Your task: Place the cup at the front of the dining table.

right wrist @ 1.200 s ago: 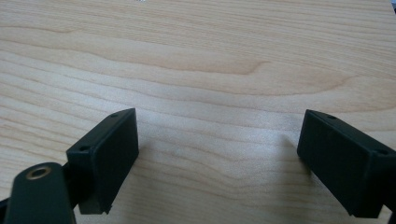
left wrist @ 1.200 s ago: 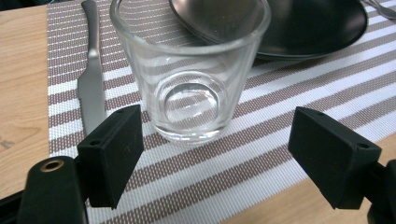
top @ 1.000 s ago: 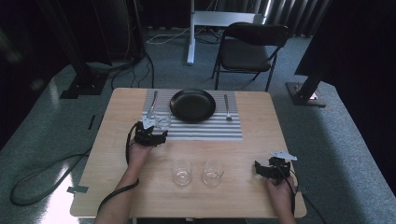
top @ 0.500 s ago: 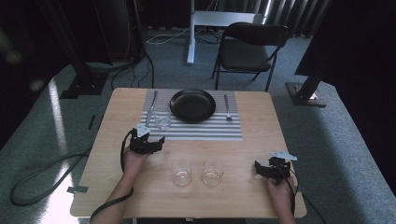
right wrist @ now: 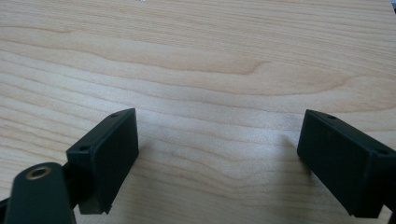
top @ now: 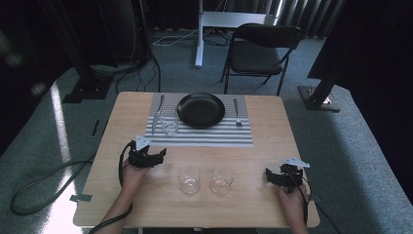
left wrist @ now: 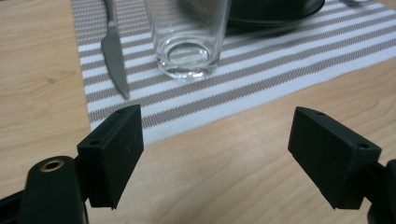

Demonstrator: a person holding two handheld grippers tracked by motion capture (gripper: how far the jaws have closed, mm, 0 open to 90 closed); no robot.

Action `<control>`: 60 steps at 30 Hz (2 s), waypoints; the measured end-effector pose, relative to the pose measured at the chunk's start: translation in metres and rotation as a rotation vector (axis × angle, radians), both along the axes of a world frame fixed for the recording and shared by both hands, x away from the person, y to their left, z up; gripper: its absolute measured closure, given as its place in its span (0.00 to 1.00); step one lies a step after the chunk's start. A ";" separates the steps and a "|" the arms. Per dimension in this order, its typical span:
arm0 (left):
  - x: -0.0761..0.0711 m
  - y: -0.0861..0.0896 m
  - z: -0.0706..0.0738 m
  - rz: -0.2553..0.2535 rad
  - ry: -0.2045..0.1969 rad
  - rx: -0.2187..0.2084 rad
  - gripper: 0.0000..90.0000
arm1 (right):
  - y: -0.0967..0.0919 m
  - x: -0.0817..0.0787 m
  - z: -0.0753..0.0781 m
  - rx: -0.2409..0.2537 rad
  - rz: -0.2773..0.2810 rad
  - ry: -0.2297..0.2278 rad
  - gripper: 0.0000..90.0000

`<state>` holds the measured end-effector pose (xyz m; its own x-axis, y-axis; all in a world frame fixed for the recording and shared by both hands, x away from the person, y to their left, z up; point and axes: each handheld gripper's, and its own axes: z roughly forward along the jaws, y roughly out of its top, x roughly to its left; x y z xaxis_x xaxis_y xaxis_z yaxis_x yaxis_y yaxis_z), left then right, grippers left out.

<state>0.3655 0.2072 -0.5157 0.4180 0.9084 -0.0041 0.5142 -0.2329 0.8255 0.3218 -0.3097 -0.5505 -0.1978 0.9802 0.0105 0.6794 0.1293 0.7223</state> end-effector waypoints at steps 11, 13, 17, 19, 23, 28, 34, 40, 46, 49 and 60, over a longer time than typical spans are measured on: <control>-0.031 0.014 0.003 0.012 -0.005 -0.025 0.21 | 0.000 0.000 0.000 0.002 -0.002 0.002 0.13; -0.035 0.017 0.004 0.013 0.001 -0.013 0.21 | 0.000 0.000 0.000 0.001 -0.001 0.001 0.13; -0.046 0.025 0.002 0.027 0.000 -0.033 0.21 | 0.000 0.000 0.000 0.001 -0.001 0.001 0.13; -0.050 0.028 0.001 0.034 -0.003 -0.032 0.21 | 0.000 0.000 0.000 0.001 -0.001 0.001 0.13; -0.056 0.033 -0.004 0.049 0.005 -0.025 0.21 | 0.000 0.000 0.000 0.001 -0.001 0.000 0.13; -0.067 0.039 -0.009 0.067 -0.001 -0.028 0.21 | 0.000 0.000 0.000 0.001 -0.001 0.001 0.13; -0.077 0.045 -0.012 0.073 0.000 -0.014 0.21 | 0.000 0.000 0.000 0.001 -0.001 0.001 0.13; -0.087 0.054 -0.012 0.096 -0.001 -0.008 0.21 | 0.000 0.000 0.000 0.001 -0.001 0.001 0.13; -0.097 0.067 -0.013 0.122 0.004 -0.007 0.21 | 0.000 0.000 0.000 0.001 -0.001 0.001 0.13; -0.102 0.075 -0.012 0.133 0.007 -0.005 0.21 | 0.000 0.000 0.000 0.001 -0.001 0.001 0.13; -0.116 0.102 -0.015 0.208 0.018 -0.022 0.21 | 0.000 0.000 0.000 0.001 -0.001 0.000 0.13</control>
<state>0.2495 0.3090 -0.5306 0.2215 0.9747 -0.0309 0.5643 -0.1023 0.8192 0.3219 -0.3096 -0.5504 -0.1970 0.9803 0.0111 0.6798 0.1284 0.7221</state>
